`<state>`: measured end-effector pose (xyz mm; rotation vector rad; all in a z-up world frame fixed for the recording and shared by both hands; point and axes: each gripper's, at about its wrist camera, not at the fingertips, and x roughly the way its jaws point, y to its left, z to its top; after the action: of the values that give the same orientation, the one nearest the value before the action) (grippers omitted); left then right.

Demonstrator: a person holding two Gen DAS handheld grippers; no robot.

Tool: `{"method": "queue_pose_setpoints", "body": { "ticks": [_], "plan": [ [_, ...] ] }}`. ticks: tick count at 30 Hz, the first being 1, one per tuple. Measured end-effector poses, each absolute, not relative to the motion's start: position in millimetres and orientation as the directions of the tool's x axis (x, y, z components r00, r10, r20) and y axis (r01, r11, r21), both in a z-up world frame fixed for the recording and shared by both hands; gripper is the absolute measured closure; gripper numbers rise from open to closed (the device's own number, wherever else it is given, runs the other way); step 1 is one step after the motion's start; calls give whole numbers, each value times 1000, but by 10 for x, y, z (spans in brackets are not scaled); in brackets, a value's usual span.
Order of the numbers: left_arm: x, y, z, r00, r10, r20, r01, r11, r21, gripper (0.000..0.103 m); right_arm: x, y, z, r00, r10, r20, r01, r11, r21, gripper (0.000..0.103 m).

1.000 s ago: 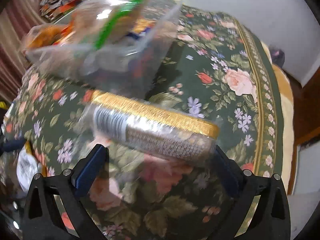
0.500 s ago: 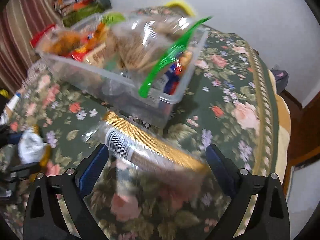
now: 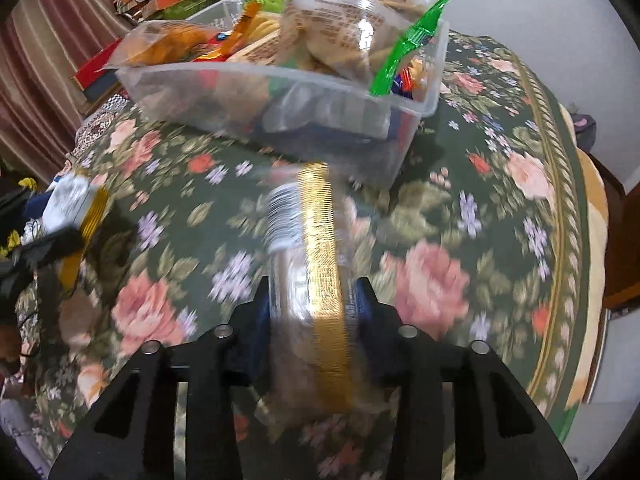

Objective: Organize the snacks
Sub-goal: 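Carry the snack bag and biscuit tube into the clear box, open both tools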

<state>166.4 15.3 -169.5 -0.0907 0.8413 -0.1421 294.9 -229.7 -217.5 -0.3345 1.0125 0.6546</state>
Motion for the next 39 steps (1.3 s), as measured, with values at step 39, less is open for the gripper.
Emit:
{"method": "queue_pose_setpoints", "body": {
  "ticks": [39],
  "plan": [
    [3115,372,-969,753,-119,-647,97,993,-69,38,3707,-1669,-1097,555,474,-683,-526,837,153,62]
  ]
}}
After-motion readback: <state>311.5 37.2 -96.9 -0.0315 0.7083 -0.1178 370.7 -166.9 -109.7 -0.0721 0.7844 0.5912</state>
